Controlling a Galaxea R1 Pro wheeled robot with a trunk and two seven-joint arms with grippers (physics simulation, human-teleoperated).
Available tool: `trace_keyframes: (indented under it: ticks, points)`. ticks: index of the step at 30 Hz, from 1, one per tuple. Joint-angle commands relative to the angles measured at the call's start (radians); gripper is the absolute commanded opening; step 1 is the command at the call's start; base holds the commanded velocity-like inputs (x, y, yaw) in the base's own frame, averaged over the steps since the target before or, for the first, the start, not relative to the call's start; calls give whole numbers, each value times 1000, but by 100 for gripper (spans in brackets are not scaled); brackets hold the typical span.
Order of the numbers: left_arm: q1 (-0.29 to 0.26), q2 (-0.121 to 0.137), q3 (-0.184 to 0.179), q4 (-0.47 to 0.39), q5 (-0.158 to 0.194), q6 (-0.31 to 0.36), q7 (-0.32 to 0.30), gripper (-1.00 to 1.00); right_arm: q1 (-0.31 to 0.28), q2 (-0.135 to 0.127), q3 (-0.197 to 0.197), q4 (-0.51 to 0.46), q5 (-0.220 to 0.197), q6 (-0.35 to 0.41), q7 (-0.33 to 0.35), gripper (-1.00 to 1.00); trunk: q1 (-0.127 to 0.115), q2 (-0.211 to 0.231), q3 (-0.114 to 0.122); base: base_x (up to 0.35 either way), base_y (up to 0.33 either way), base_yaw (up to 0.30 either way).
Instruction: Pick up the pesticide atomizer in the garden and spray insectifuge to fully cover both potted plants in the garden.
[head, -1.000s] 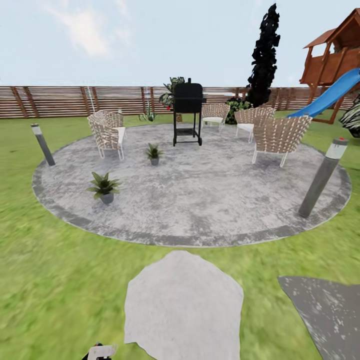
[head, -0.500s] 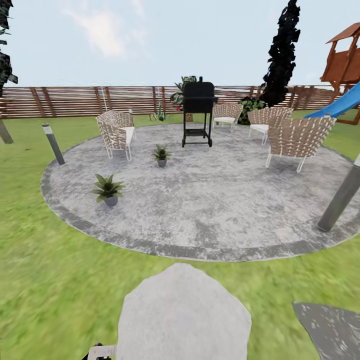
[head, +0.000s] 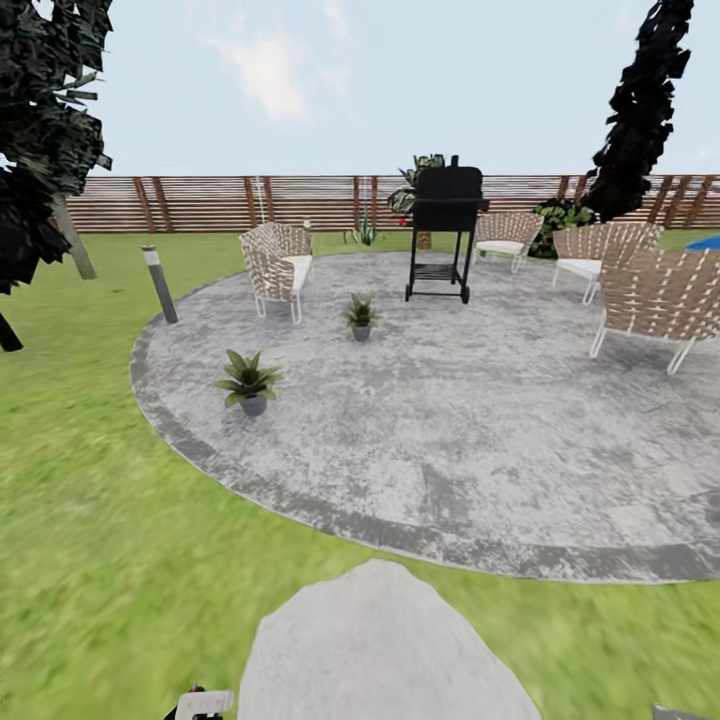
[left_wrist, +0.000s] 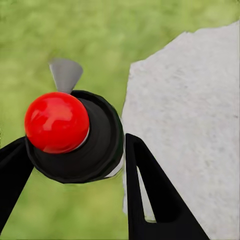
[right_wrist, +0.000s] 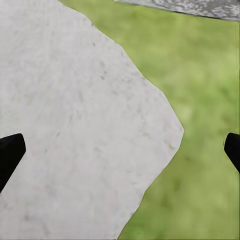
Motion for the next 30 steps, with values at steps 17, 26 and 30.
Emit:
trace_keyframes:
  ticks: [17,26,30]
  points:
    - [-1,0,3,2,0,-4,0,-100,0,0,0,1,0,-3,1,100,0,0,-1,320,-120,278]
    - [-1,0,3,2,0,-4,0,-100,0,0,0,1,0,-3,1,100,0,0,-1,324,-106,185]
    - [-1,0,3,2,0,-4,0,-100,0,0,0,1,0,-3,1,100,0,0,-1,331,-99,10]
